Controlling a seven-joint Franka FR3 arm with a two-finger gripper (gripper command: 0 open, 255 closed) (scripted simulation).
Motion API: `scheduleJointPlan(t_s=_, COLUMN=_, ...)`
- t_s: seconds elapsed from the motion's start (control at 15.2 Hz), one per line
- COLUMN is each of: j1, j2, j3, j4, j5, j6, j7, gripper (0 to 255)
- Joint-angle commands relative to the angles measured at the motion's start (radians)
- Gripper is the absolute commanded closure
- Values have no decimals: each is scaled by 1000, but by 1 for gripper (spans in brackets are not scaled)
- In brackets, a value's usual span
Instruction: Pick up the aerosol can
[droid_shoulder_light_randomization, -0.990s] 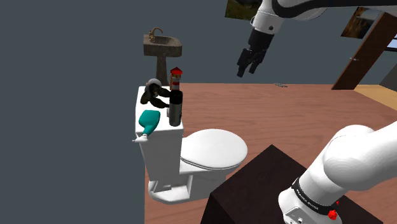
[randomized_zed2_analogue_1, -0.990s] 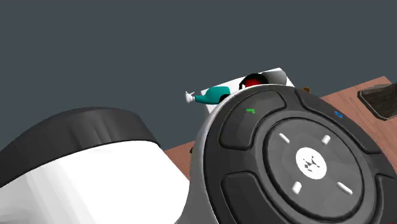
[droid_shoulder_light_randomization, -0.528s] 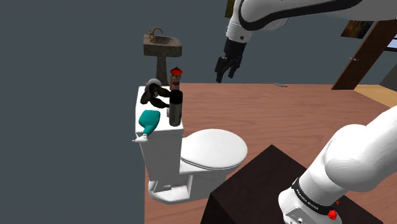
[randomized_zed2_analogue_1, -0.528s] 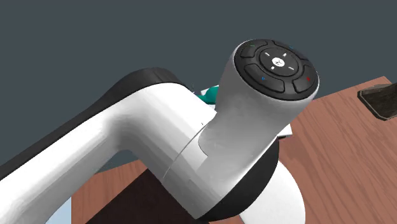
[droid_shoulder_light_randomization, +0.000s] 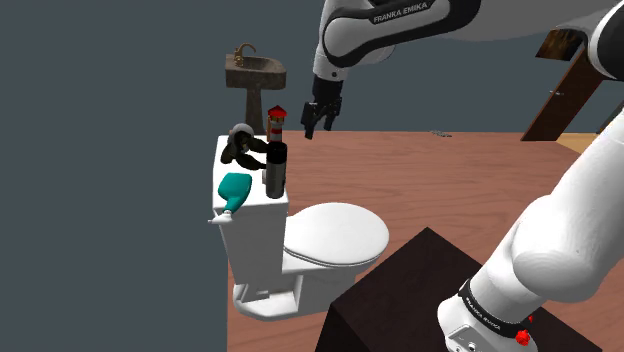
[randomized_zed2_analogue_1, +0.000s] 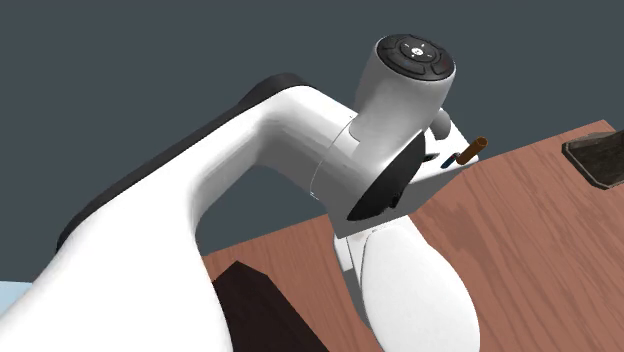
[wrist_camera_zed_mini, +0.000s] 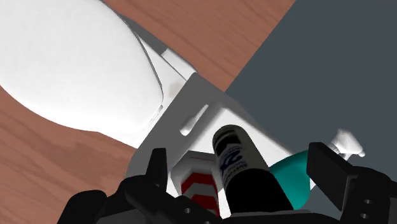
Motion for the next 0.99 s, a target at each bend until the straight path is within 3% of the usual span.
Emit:
scheduleJointPlan(t_s=0.0, j1=11, j2=72, j3=11, j4=51, j5=-7, j6=14, j7=7, gripper=0)
scheduleJointPlan(t_s=0.53, j1=55, j2=362, j3=38, j4=318, j5=-44, j6=7, j7=23, gripper=0)
scheduleJointPlan(t_s=0.92, j1=56, j2=389, j3=37, j4=275, j5=-47, j6=77, j7=25, gripper=0)
